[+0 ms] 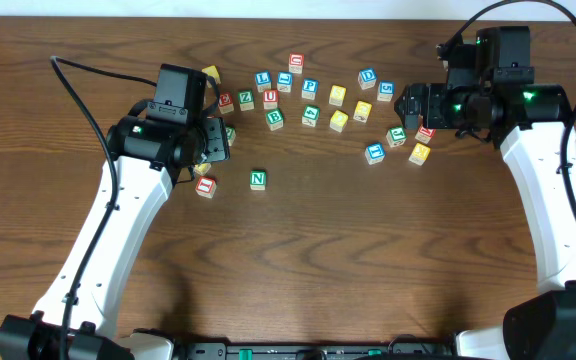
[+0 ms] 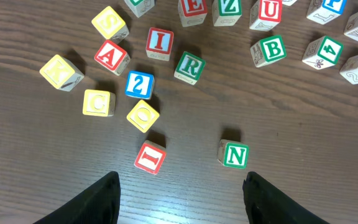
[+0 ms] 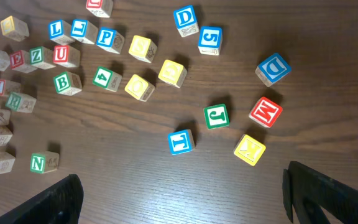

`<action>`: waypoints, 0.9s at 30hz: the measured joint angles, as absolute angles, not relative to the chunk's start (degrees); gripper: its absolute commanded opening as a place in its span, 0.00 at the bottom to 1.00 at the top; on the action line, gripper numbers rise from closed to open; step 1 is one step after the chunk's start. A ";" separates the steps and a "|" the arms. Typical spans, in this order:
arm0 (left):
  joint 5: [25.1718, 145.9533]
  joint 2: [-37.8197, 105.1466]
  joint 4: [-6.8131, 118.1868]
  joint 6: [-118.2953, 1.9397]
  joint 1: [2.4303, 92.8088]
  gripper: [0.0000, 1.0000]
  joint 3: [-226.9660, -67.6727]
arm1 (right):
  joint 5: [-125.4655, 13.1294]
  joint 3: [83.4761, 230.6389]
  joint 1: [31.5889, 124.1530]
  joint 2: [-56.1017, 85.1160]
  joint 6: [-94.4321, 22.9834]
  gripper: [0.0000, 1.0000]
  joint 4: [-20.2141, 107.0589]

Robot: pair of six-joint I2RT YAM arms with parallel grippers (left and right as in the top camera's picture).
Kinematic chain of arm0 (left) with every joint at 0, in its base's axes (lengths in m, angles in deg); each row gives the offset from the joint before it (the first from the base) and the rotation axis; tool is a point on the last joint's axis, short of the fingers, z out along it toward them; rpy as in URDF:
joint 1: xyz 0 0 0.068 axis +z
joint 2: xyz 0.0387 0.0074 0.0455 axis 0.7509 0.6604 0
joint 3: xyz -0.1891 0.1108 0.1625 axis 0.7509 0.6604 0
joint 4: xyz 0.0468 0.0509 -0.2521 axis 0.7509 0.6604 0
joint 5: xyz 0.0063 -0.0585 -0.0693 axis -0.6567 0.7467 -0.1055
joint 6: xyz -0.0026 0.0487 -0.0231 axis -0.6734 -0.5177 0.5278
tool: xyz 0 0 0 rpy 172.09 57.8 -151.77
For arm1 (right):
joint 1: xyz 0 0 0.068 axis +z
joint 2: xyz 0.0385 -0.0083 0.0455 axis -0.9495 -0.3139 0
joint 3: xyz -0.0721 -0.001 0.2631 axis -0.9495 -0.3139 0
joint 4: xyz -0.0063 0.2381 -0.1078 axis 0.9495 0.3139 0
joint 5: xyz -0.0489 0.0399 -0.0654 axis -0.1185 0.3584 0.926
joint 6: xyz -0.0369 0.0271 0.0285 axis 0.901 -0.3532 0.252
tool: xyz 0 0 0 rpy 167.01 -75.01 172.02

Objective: Spell out NEURIPS

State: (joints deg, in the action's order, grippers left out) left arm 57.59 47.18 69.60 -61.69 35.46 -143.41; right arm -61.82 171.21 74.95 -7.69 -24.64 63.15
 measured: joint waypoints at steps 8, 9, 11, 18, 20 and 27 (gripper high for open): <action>56.76 47.18 69.42 -61.90 35.46 0.63 -143.41 | -61.82 171.21 74.95 -7.69 -24.64 0.99 63.15; 56.32 47.18 69.27 -61.97 35.46 0.63 -143.41 | -61.82 171.21 74.95 -7.69 -24.64 0.99 63.15; 55.95 47.18 68.90 -62.56 35.46 0.63 -143.41 | -61.82 171.21 74.95 -7.69 -24.64 0.99 63.15; 55.40 48.06 67.94 -64.53 35.46 0.63 -143.41 | -61.82 171.21 74.95 -7.69 -24.64 0.99 63.15; 55.36 48.38 67.89 -64.81 35.46 0.63 -143.41 | -61.82 171.21 74.95 -7.69 -24.64 0.99 63.15; 54.96 48.52 67.54 -64.92 35.46 0.63 -143.41 | -61.82 171.21 74.95 -7.69 -24.64 0.99 63.15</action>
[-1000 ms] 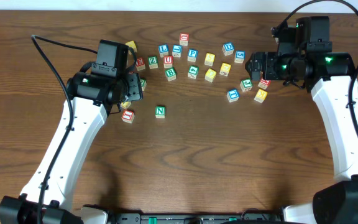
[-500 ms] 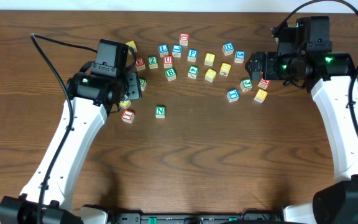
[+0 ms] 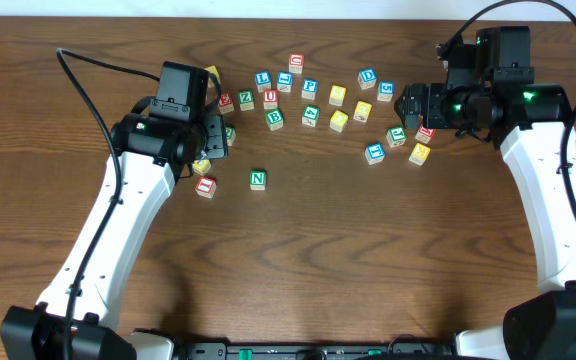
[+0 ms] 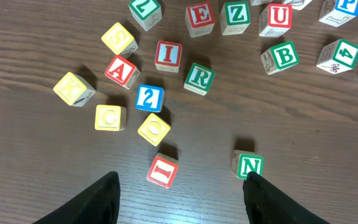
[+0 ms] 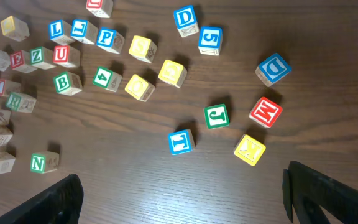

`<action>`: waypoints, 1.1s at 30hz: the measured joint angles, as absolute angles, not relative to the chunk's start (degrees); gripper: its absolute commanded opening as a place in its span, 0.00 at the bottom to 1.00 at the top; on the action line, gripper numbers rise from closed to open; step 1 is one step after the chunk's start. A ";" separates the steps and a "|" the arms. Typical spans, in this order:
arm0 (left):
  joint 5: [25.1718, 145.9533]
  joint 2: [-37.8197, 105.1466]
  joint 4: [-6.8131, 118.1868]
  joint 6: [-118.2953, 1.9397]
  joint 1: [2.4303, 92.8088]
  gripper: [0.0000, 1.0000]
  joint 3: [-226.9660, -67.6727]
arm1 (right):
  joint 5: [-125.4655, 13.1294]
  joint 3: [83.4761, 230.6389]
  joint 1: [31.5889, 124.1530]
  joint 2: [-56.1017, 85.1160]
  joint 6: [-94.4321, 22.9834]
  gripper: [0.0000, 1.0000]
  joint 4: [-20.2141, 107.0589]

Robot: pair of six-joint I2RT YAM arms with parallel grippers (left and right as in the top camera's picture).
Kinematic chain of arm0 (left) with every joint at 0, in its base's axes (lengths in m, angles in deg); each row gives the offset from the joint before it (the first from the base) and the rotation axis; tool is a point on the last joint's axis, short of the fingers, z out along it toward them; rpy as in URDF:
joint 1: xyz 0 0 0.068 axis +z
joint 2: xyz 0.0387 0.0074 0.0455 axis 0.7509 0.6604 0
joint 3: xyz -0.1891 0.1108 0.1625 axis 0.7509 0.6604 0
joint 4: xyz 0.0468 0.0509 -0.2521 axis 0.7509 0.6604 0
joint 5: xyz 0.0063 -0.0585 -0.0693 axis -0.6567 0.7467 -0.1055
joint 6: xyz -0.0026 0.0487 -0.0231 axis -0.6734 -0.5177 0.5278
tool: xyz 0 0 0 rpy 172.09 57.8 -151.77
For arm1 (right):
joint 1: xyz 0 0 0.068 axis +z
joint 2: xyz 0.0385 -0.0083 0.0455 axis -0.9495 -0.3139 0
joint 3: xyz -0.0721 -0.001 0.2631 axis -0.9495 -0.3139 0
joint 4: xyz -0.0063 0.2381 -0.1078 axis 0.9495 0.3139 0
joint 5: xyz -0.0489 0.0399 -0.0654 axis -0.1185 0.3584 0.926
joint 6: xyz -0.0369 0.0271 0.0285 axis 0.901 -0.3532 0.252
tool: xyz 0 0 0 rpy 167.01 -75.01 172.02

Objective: Spell out NEURIPS

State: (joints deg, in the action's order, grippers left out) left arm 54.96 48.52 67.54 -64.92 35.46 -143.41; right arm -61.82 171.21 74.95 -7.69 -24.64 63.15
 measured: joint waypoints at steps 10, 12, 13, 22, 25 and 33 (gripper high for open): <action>54.96 48.52 67.43 -64.92 35.46 0.63 -143.41 | -61.82 171.21 74.95 -7.69 -24.64 0.99 63.15; 54.96 48.54 67.28 -64.92 35.46 0.63 -143.41 | -61.84 171.21 74.95 -7.69 -24.64 0.99 63.15; 54.96 48.56 67.13 -64.90 35.46 0.63 -143.41 | -61.82 171.21 74.95 -7.69 -24.64 0.99 63.15; 54.96 50.35 66.84 -64.16 35.46 0.63 -143.41 | -61.84 171.21 74.95 -7.69 -24.66 0.99 63.15; 54.96 50.53 66.84 -63.96 35.46 0.63 -143.41 | -61.84 171.21 74.95 -7.69 -24.64 0.99 63.15; 54.98 50.53 66.87 -63.50 35.46 0.62 -143.41 | -61.84 171.21 74.93 -7.69 -24.64 0.99 63.15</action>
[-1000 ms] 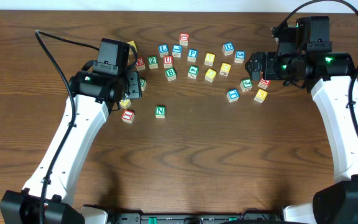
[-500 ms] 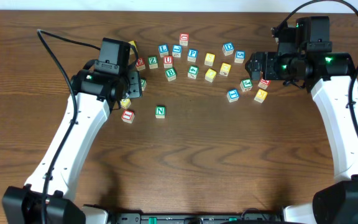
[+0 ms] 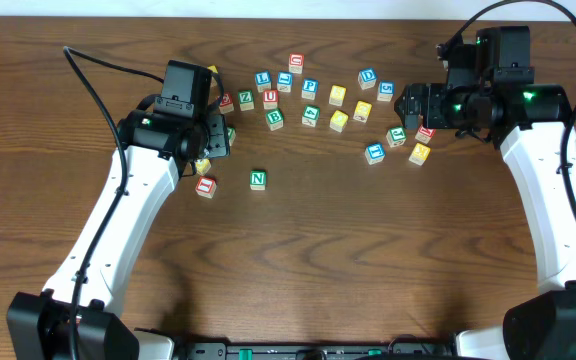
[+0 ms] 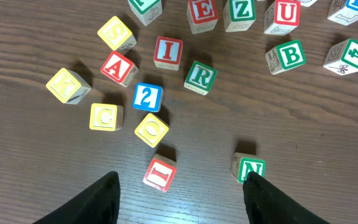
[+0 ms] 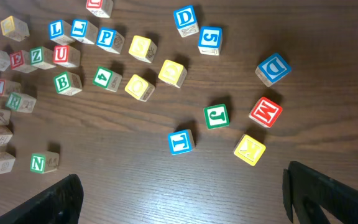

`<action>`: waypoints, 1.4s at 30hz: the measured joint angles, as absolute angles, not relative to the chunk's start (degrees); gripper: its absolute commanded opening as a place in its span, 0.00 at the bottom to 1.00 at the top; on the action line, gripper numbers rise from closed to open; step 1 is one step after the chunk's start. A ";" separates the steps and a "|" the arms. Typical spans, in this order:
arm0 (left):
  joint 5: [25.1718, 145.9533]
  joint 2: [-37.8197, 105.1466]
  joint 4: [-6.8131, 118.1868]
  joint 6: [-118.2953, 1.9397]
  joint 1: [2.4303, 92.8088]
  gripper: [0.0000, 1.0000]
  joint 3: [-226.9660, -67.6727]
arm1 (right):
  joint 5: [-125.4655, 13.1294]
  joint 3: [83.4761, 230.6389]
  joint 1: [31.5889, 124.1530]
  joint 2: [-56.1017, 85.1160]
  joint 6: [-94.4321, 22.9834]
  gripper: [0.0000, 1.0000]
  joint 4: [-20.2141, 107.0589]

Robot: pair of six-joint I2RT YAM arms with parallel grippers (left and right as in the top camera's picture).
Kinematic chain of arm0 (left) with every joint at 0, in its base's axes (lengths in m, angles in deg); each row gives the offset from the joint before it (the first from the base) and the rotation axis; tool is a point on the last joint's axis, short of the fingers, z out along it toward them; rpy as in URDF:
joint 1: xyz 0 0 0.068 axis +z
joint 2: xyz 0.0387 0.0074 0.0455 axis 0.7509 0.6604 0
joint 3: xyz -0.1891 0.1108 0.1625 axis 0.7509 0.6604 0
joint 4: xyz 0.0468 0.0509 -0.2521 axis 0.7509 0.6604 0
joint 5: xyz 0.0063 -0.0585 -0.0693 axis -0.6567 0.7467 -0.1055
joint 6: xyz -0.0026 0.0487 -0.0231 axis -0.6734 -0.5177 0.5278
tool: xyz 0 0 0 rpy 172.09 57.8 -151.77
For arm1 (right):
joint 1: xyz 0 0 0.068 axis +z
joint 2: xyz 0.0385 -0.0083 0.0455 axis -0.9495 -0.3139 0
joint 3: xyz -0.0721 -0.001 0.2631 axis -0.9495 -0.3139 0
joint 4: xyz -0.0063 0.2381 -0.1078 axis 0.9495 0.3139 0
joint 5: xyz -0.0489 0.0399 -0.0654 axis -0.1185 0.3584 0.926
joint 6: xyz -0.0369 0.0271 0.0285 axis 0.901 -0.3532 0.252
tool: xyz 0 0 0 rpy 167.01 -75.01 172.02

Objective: Spell out NEURIPS

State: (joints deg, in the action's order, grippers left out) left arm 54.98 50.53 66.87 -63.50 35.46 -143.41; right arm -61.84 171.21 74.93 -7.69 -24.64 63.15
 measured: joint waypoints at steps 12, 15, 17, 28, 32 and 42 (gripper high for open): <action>54.98 50.53 67.37 -63.13 35.46 0.63 -143.41 | -61.82 171.21 74.95 -7.69 -24.64 0.99 63.15; 54.98 50.53 67.37 -63.15 35.46 0.63 -143.41 | -61.82 171.21 74.95 -7.69 -24.64 0.99 63.15; 54.98 50.53 67.39 -63.13 35.46 0.63 -143.41 | -61.84 171.21 74.95 -7.69 -24.64 0.99 63.15; 54.98 50.53 67.54 -63.13 35.46 0.63 -143.41 | -63.11 171.21 74.95 -7.69 -25.01 0.99 63.06; 54.96 50.53 67.54 -63.13 35.46 0.63 -143.41 | -63.63 171.21 75.26 -7.69 -25.45 0.99 63.15; 54.98 50.53 67.54 -63.13 35.46 0.63 -143.41 | -63.50 171.21 76.44 -7.69 -27.22 0.99 63.21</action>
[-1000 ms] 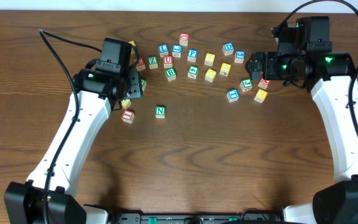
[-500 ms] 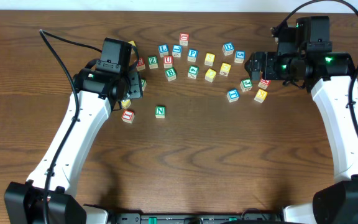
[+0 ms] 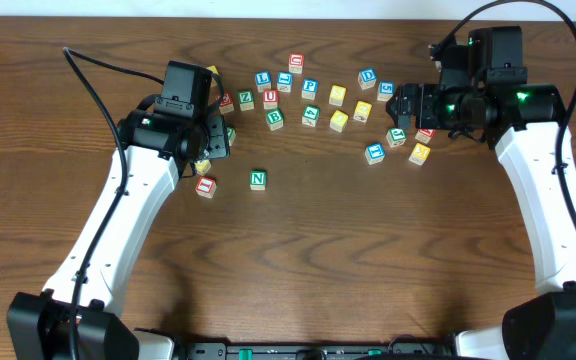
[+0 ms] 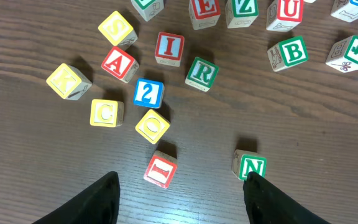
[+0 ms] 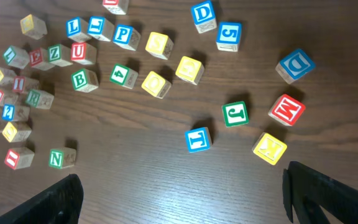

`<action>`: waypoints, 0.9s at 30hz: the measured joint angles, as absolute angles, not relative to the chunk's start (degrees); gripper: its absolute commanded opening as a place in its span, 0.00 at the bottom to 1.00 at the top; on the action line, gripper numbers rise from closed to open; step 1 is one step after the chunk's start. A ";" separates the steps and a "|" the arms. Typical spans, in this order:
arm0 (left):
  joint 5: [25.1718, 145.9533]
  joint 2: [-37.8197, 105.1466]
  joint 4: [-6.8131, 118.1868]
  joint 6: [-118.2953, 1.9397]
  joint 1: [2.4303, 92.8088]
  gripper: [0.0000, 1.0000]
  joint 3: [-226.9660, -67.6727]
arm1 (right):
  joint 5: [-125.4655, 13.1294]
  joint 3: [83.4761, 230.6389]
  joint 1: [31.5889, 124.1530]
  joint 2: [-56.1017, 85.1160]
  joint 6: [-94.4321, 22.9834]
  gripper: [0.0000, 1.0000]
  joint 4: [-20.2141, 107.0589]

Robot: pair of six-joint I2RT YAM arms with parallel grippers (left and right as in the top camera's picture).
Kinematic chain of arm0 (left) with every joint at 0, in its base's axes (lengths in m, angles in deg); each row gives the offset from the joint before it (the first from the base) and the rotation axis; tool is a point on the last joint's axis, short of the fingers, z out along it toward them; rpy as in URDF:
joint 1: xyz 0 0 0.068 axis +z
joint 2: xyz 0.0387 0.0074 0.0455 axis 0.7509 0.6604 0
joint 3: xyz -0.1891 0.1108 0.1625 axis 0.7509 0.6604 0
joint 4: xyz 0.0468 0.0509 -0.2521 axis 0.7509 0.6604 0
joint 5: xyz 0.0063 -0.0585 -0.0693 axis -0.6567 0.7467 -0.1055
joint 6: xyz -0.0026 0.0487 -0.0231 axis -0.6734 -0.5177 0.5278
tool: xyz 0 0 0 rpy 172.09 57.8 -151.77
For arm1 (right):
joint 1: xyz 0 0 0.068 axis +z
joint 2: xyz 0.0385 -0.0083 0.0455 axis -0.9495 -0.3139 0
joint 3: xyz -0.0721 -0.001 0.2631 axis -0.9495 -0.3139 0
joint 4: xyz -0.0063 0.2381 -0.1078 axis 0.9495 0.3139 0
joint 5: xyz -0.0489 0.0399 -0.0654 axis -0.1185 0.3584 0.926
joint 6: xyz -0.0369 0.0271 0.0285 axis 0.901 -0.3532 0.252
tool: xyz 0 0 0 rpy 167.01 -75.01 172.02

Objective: Spell out NEURIPS

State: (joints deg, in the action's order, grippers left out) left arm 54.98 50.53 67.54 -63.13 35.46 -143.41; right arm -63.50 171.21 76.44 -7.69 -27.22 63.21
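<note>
Lettered wooden blocks lie scattered on the brown table [image 3: 298, 260]. The green N [image 3: 258, 180] sits alone in front of the rest, also the green N [image 4: 252, 167] by my left fingertip. In the left cluster are the red E [image 4: 204, 7], red U [image 4: 289, 9], green R [image 4: 201, 72], an upright red I [image 4: 169, 46], a second red I [image 4: 161, 171] and yellow S [image 4: 117, 28]. The blue P [image 5: 122, 34] lies in the back row. My left gripper [image 4: 179, 199] hangs open above the left cluster. My right gripper [image 5: 179, 202] hangs open above the right-hand blocks.
Other blocks surround the task letters: green Z [image 4: 245, 7], green B [image 4: 293, 52], blue 2 [image 4: 148, 93], red A [image 4: 118, 62]. On the right lie a blue T [image 5: 198, 138], green J [image 5: 235, 113], red M [image 5: 287, 109] and yellow K [image 5: 269, 148].
My right gripper has shifted slightly to the left, so more of the left cluster shows in its view. The left gripper has barely moved. No block has changed place.
Both grippers were open above the scattered blocks at every moment. The left gripper first stood a little nearer the front, then slightly further back over the left cluster, where it stays. The right arm stayed still until its small leftward shift. N remains alone.
</note>
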 measured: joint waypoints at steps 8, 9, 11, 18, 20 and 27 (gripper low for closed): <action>54.98 50.53 67.43 -62.73 35.46 0.63 -143.41 | -63.06 171.21 76.44 -7.69 -29.08 0.99 63.32; 54.98 50.53 67.41 -62.71 35.46 0.63 -143.41 | -63.04 171.21 76.44 -7.69 -29.10 0.99 63.32; 54.98 50.53 67.35 -62.71 35.46 0.63 -143.41 | -62.93 171.21 76.44 -7.69 -29.15 0.99 63.30; 54.98 50.53 67.15 -62.71 35.46 0.63 -143.41 | -62.89 171.21 76.44 -7.69 -29.30 0.99 63.30; 54.98 50.53 67.13 -62.71 35.46 0.63 -143.41 | -62.87 171.21 76.44 -7.69 -29.32 0.99 63.30; 54.98 50.53 66.91 -62.19 35.46 0.63 -143.41 | -62.69 171.21 76.44 -7.69 -32.01 0.99 63.32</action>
State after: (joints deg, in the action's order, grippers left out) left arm 54.98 50.53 66.91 -62.19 35.46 -143.41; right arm -62.69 171.21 76.44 -7.69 -32.01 63.32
